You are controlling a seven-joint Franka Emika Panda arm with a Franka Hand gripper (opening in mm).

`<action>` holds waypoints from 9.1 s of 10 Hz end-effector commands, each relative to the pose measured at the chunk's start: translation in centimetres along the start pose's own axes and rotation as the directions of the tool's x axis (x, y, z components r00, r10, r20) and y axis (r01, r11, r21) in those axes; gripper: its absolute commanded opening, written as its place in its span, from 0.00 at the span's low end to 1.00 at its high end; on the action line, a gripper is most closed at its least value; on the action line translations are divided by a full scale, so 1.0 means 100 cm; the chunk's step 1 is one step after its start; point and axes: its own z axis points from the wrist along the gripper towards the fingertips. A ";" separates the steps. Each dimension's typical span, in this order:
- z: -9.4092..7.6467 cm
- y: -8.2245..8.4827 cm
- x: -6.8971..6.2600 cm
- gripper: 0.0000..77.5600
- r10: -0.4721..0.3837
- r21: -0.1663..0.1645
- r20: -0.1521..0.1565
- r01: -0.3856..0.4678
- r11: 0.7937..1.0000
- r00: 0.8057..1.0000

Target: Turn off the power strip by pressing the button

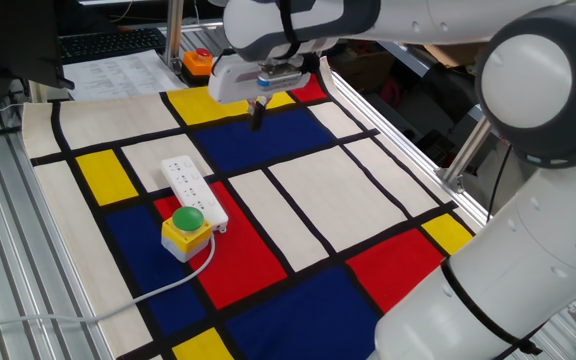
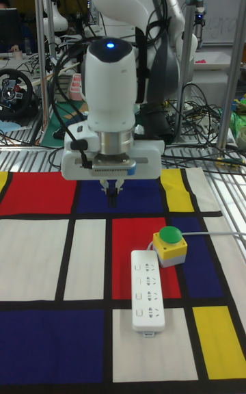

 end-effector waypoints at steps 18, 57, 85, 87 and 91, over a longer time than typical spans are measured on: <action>0.034 0.015 -0.013 0.00 0.030 -0.006 0.081 -0.029 1.000 0.996; 0.147 0.042 -0.063 0.00 0.111 0.011 0.218 -0.116 0.993 0.970; 0.163 0.035 -0.040 1.00 0.132 0.006 0.238 -0.138 0.990 0.962; 0.163 0.027 -0.048 1.00 0.121 0.005 0.242 -0.126 0.992 0.963; 0.167 0.026 -0.045 1.00 0.125 0.004 0.237 -0.130 0.992 0.963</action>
